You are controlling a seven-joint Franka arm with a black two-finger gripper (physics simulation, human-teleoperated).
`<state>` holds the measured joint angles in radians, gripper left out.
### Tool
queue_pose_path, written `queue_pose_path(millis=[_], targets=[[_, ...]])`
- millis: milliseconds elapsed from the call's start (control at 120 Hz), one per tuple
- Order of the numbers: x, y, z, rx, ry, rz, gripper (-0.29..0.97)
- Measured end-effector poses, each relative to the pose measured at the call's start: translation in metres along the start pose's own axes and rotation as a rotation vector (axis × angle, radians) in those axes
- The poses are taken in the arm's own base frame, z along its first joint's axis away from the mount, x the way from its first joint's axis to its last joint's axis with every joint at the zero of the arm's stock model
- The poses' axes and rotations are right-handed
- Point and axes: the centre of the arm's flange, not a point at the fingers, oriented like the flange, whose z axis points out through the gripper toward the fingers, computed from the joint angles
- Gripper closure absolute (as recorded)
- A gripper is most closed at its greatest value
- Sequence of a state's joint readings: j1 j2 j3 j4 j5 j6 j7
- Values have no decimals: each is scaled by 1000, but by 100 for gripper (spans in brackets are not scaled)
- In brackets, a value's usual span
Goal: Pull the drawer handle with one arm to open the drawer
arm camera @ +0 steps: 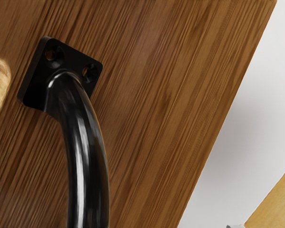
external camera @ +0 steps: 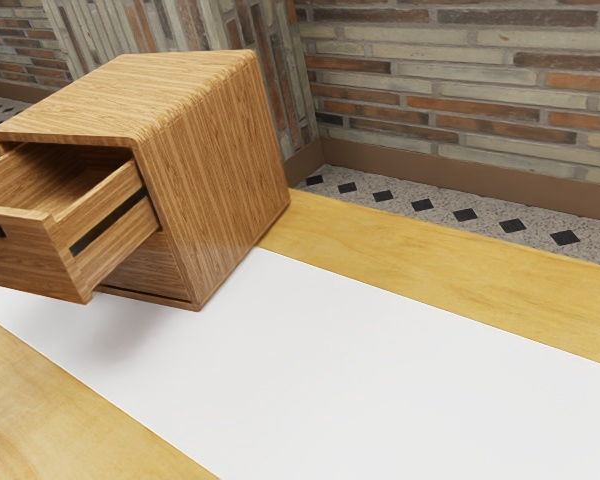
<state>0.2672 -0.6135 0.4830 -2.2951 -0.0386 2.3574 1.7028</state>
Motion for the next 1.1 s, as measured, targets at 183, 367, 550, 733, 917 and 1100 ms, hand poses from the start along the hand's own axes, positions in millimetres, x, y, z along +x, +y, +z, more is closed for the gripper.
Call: queue_pose_path(millis=[183, 367, 550, 733, 917, 1100], targets=[[-1, -1, -7, 14, 10, -11, 40], [-2, -3, -11, 24, 15, -16, 47], [-1, -4, -16, 34, 20, -17, 28], [-1, -3, -17, 36, 22, -19, 16], [-1, -3, -18, 40, 24, -18, 13], [-1, -1, -16, 32, 25, -18, 13]])
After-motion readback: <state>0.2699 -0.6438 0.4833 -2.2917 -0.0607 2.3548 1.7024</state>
